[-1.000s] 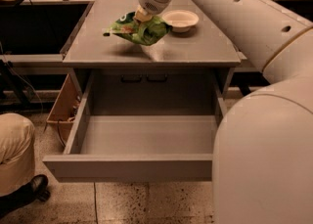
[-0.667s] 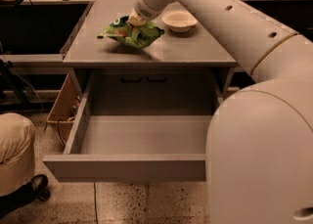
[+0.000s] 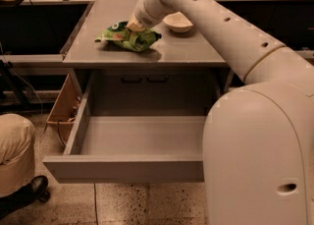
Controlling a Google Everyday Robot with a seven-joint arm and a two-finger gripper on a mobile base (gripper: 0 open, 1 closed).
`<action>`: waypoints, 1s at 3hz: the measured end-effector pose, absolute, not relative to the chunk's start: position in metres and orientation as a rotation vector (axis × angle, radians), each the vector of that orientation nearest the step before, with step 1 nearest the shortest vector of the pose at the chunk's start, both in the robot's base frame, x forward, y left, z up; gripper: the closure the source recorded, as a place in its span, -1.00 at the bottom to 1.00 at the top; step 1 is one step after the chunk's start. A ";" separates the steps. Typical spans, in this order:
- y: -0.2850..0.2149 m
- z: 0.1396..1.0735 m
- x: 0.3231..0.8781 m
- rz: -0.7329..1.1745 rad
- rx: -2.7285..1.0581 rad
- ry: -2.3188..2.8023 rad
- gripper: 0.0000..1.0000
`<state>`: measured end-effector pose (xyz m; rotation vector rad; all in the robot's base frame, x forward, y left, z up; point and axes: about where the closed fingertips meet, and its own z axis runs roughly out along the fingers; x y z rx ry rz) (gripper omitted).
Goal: Pick green rice chip bag from top drawer and place on counter
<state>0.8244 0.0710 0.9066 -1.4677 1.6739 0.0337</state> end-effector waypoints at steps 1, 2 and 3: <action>0.069 0.903 0.826 0.054 -1.469 1.671 -0.37; 0.054 0.915 0.819 0.082 -1.466 1.682 -0.97; 0.040 0.926 0.810 0.100 -1.470 1.692 -1.00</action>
Offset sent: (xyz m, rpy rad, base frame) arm -0.0066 -0.0301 0.0219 0.0347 0.0403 0.0081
